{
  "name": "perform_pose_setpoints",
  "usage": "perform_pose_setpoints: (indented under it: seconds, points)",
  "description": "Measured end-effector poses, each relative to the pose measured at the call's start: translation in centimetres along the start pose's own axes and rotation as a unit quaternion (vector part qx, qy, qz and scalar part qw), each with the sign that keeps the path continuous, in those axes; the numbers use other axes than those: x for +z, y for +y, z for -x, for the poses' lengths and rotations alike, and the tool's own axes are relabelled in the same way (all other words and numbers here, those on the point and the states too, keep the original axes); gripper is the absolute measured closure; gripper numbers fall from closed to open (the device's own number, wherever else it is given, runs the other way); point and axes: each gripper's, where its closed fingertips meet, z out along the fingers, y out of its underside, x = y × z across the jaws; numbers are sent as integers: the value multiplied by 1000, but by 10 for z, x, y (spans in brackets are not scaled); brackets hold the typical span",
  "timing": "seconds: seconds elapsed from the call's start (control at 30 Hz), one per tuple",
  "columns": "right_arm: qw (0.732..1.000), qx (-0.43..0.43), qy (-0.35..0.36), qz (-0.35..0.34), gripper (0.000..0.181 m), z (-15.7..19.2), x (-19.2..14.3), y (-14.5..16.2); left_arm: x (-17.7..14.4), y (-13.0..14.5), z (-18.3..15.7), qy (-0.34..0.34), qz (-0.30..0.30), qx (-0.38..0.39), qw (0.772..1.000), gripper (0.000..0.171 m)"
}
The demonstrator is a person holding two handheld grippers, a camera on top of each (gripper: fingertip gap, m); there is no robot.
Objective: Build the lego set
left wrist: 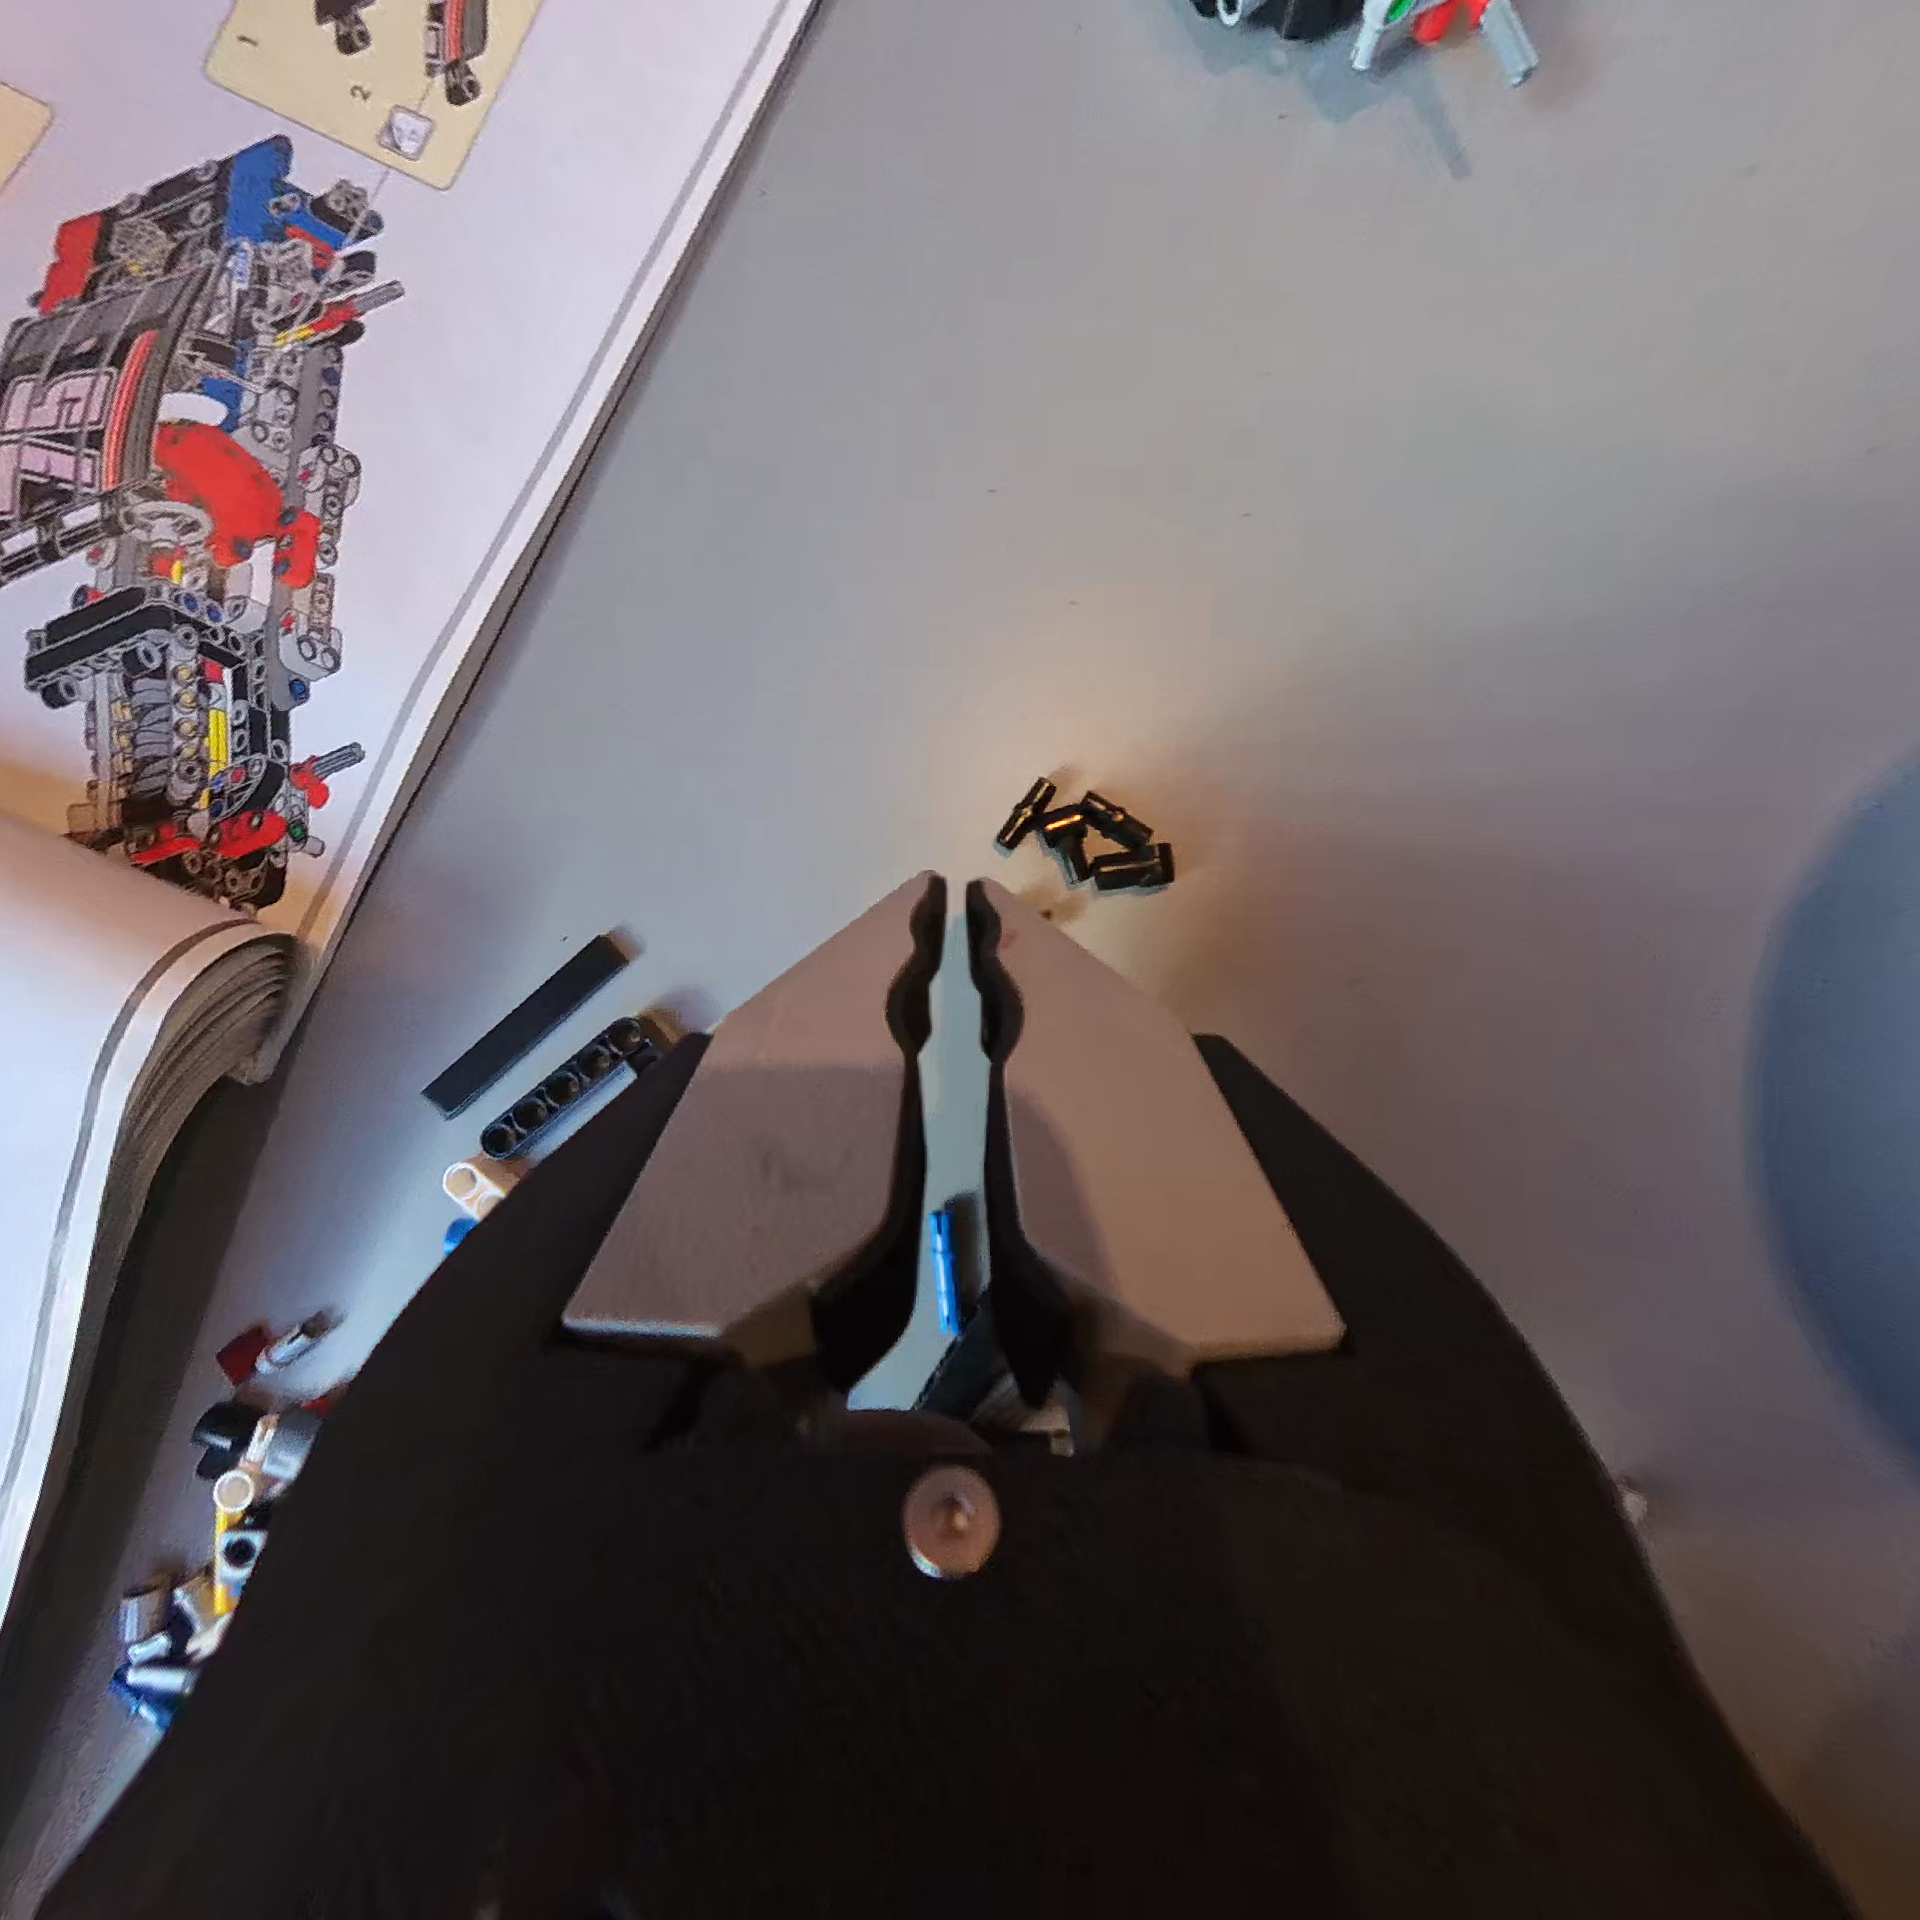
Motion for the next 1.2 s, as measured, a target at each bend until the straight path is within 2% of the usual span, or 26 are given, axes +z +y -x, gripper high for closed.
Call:
perform_pose_setpoints:
  seconds: [0.2, 0.5, 0.67, 0.8, 1.0, 1.07, 1.2]
  points:
    - [1000, 1, 0, 0, 176, 4, 6, 0, -3, -3, -8, 17, -12, -11, 1000, 165]
    - [1000, -1, 2, -2, 177, 9, 11, -3, 14, -5, -18, 33, 22, -10, 999, 163]
    - [1000, -1, 5, -4, 177, 6, 9, -5, 8, -4, -15, 12, 20, -10, 1000, 162]
    - [1000, -2, 7, -7, 177, 4, 6, -4, -3, -6, -34, 23, 3, -16, 1000, 155]
    - [1000, -2, 3, -11, 177, 4, 7, -5, 10, 6, -40, -3, 33, 1, 999, 146]
    - [1000, -5, 5, -12, 177, 5, 5, -6, 13, 5, -43, 1, 31, 3, 1000, 148]
    - [1000, -1, 7, -14, 177, 4, 3, -5, 15, 4, -44, -4, 21, 9, 1000, 164]
